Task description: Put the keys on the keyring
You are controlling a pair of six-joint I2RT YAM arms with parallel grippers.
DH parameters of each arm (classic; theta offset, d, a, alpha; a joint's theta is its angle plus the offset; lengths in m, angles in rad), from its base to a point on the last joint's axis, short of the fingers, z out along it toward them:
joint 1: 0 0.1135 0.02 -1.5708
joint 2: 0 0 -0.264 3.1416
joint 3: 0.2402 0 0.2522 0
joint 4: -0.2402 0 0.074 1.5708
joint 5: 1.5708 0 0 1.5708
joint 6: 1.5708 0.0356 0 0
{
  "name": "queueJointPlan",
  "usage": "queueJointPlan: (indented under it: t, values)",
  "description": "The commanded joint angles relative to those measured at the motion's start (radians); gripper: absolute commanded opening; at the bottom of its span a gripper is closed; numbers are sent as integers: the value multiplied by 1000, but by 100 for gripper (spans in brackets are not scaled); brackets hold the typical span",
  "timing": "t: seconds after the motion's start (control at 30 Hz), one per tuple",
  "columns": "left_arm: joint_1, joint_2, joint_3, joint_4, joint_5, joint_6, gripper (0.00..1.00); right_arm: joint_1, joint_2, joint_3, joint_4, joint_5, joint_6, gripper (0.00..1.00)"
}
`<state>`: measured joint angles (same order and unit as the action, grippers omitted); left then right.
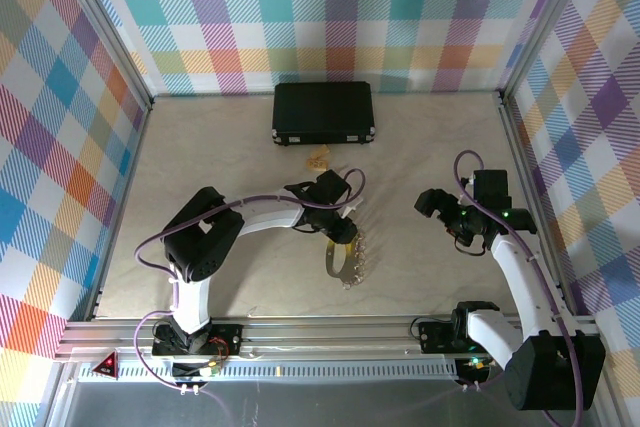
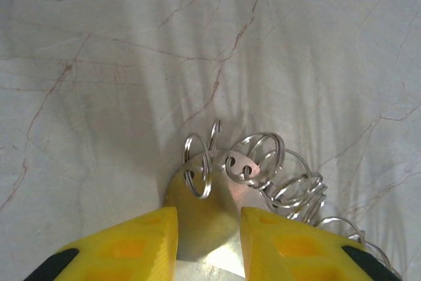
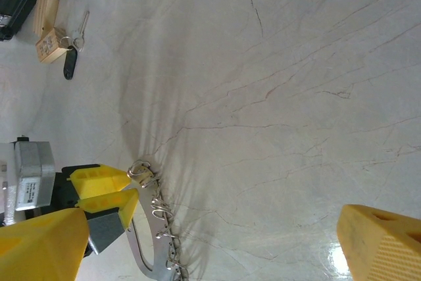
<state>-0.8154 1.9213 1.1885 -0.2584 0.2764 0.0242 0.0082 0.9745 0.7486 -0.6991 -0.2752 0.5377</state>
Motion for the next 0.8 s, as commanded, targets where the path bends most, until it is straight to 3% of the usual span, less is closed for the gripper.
queueJointPlan:
  t: [0.0,0.77]
  values:
    - [-2,19,28,21,-3,27,28,7,9,39,-17,7,-12,96]
    - [-1,34,53,61,-49,34,20,7,-12,38,-30,18,-16,97]
